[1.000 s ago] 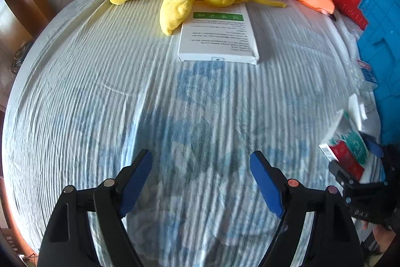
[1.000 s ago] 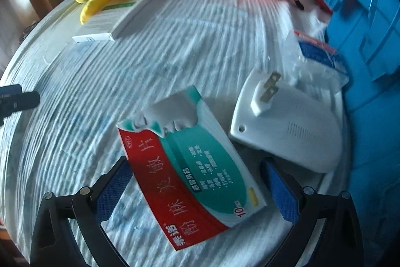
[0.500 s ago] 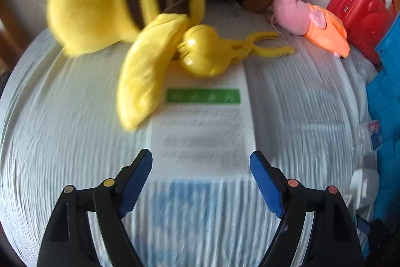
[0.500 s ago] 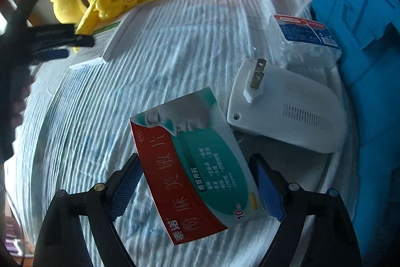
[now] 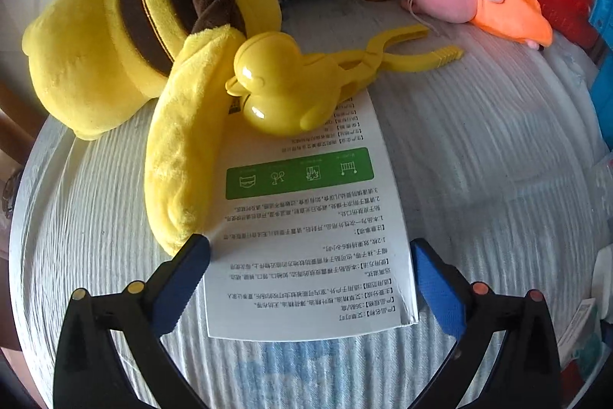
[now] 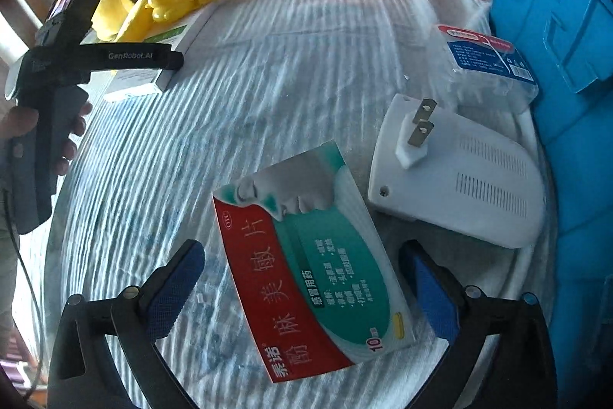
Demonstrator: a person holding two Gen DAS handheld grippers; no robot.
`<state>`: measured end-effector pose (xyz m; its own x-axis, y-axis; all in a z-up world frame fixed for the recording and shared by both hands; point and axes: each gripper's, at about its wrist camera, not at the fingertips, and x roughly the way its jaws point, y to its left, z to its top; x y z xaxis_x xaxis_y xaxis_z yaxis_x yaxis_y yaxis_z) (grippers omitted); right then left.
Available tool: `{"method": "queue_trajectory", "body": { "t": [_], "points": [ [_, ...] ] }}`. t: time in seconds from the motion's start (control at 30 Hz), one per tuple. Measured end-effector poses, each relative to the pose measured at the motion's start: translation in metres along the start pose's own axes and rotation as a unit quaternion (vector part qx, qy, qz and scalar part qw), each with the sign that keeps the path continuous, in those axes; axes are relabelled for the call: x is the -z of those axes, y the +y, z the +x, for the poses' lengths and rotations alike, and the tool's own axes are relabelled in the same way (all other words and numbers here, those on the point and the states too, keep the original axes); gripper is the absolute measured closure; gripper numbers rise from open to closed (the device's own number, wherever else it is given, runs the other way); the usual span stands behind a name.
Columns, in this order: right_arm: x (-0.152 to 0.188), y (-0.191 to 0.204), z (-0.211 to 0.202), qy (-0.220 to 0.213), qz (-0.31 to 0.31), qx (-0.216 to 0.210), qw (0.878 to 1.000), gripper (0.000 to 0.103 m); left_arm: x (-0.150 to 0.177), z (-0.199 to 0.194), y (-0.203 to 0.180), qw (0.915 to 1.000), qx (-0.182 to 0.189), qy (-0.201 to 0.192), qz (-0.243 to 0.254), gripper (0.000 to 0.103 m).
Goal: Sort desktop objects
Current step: 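Grasp the red-and-teal medicine box with the right tool and lift, then grasp the yellow plastic clamp toy with the left tool while the right tool holds the box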
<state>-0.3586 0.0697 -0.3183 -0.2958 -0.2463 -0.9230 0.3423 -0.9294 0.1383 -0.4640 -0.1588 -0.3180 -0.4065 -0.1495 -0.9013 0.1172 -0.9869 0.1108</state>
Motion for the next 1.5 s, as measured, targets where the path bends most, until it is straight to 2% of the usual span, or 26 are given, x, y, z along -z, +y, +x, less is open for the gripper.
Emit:
{"method": "queue_trajectory", "body": {
  "t": [0.03,0.1,0.13,0.17,0.23,0.27,0.33,0.37,0.4,0.43,0.57,0.67,0.7,0.73,0.77,0.8,0.83,0.9,1.03,1.23,1.43,1.47,1.5],
  "points": [
    [0.0,0.002,0.0,0.002,-0.005,0.01,1.0,0.002,0.0,-0.001,0.001,1.0,0.002,-0.002,0.0,0.0],
    [0.001,0.004,-0.001,0.004,-0.016,0.034,0.999,0.015,0.004,-0.004,0.003,1.0,-0.001,-0.003,-0.007,0.002],
    [0.001,0.006,-0.003,0.003,-0.02,0.042,0.999,0.021,0.008,-0.007,0.004,0.9999,-0.002,-0.003,-0.01,0.009],
    [0.001,0.005,-0.005,0.004,-0.012,0.026,1.0,0.021,0.012,-0.012,0.004,0.9999,-0.002,-0.003,-0.01,0.013],
    [0.001,0.006,-0.009,0.009,-0.003,-0.001,1.0,0.021,0.023,-0.022,0.008,0.9999,0.0,0.001,-0.011,0.032],
    [0.002,0.011,-0.011,0.01,-0.006,-0.008,1.0,0.022,0.03,-0.029,0.013,0.9999,0.004,0.004,-0.015,0.035],
    [0.003,0.023,-0.017,0.008,-0.018,-0.028,0.999,0.022,0.045,-0.041,0.025,0.9991,0.02,0.015,-0.033,0.057],
    [0.003,0.03,-0.021,0.007,-0.024,-0.038,0.999,0.022,0.052,-0.047,0.032,0.9984,0.03,0.021,-0.042,0.064],
    [0.003,0.037,-0.024,0.004,-0.027,-0.048,0.998,0.022,0.06,-0.052,0.041,0.9975,0.038,0.028,-0.052,0.077],
    [0.002,0.043,-0.028,-0.001,-0.031,-0.051,0.998,0.022,0.07,-0.054,0.051,0.9965,0.043,0.036,-0.062,0.082],
    [0.002,0.053,-0.044,-0.016,-0.039,-0.066,0.997,0.022,0.101,-0.067,0.088,0.9949,0.02,0.048,-0.087,0.082],
    [-0.003,0.055,-0.043,-0.023,-0.034,-0.066,0.997,0.022,0.103,-0.085,0.101,0.9937,0.04,0.035,-0.099,0.081],
    [-0.004,0.056,-0.041,-0.024,-0.031,-0.066,0.997,0.022,0.099,-0.093,0.102,0.9939,0.045,0.026,-0.098,0.072],
    [-0.003,0.056,-0.043,-0.026,-0.028,-0.068,0.997,0.022,0.093,-0.1,0.101,0.9942,0.049,0.014,-0.095,0.052],
    [-0.002,0.056,-0.045,-0.028,-0.025,-0.071,0.997,0.022,0.087,-0.105,0.098,0.9942,0.053,0.001,-0.094,0.041],
    [-0.004,0.054,-0.045,-0.03,-0.026,-0.071,0.997,0.022,0.08,-0.11,0.097,0.9941,0.058,-0.012,-0.091,0.025],
    [-0.009,0.058,-0.043,-0.032,-0.027,-0.069,0.997,0.022,0.073,-0.114,0.097,0.9939,0.062,-0.023,-0.088,0.022],
    [-0.019,0.066,-0.036,-0.039,-0.026,-0.067,0.997,0.022,0.057,-0.121,0.094,0.9936,0.07,-0.042,-0.078,0.022],
    [-0.038,0.059,-0.039,-0.057,-0.018,-0.064,0.996,0.022,0.024,-0.11,0.072,0.9946,0.074,-0.055,-0.047,0.022],
    [-0.065,0.038,-0.024,-0.069,0.0,-0.056,0.996,0.021,-0.014,-0.056,0.034,0.9957,0.082,-0.044,-0.003,0.022],
    [-0.073,0.021,-0.002,-0.062,0.017,-0.06,0.996,0.021,-0.029,0.0,0.019,0.9972,0.069,-0.026,0.01,0.023],
    [-0.074,0.021,0.002,-0.061,0.019,-0.061,0.996,0.021,-0.03,0.005,0.019,0.9973,0.07,-0.023,0.009,0.028],
    [-0.074,0.02,0.004,-0.059,0.019,-0.061,0.996,0.021,-0.031,0.007,0.021,0.9966,0.078,-0.026,0.002,0.042]
  ]
}}
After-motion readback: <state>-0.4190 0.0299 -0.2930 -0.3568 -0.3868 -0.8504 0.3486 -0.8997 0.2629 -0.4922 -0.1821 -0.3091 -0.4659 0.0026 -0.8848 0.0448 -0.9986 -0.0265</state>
